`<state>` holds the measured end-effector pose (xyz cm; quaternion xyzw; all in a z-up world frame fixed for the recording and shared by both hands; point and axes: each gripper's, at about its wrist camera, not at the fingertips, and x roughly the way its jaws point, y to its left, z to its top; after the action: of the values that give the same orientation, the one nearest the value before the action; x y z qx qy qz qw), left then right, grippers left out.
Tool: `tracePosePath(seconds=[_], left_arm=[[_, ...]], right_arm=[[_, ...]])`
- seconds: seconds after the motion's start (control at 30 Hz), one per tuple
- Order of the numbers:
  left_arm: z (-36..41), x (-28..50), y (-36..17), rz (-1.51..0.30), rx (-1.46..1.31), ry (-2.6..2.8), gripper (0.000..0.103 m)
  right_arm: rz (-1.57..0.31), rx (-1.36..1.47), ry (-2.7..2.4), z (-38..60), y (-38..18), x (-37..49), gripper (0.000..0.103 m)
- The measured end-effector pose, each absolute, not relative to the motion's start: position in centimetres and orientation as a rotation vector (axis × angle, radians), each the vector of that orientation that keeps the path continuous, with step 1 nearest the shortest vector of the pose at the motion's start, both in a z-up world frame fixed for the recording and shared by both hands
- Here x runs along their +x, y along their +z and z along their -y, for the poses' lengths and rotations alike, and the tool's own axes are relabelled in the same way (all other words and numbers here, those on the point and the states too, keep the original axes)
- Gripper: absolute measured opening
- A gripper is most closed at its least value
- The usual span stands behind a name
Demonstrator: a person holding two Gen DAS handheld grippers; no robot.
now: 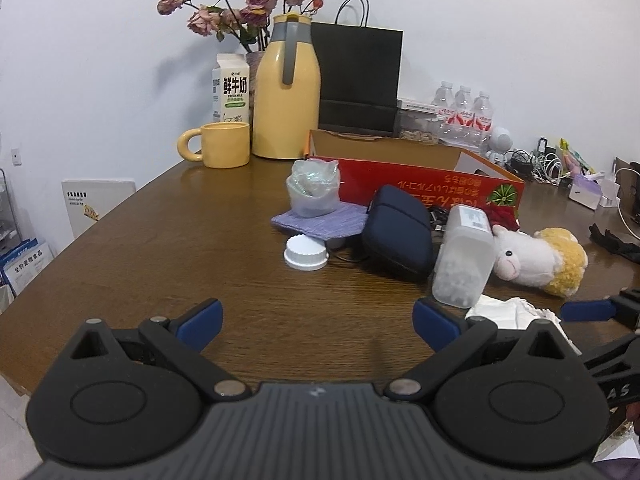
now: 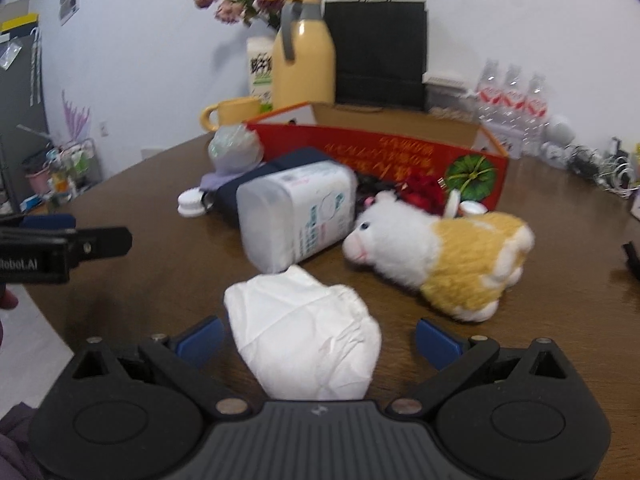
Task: Organize objects
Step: 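Reach the right gripper to the white crumpled tissue and grasp it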
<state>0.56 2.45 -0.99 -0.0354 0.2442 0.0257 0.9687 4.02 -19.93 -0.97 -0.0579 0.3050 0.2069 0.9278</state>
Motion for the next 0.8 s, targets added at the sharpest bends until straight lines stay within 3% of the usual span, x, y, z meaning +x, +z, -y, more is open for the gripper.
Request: tracePosePath(seconds=[0.2, 0.3, 0.8], left_arm=[[-2.76, 0.8, -1.32, -0.507, -0.082, 0.053, 0.103], [-2.86, 0.71, -1.37, -0.506, -0.085, 0.054, 0.103], [-3.09, 0.0, -0.97, -0.488, -0.095, 0.061, 0.103]], right_arm=[[-0.629, -0.136, 0.46, 19.52, -1.75, 4.26, 0.094], [-0.616, -0.137, 0.475, 19.66, -1.6, 4.07, 0.08], [-0.598, -0.122, 0.489, 20.36, -1.31, 3.57, 0.058]])
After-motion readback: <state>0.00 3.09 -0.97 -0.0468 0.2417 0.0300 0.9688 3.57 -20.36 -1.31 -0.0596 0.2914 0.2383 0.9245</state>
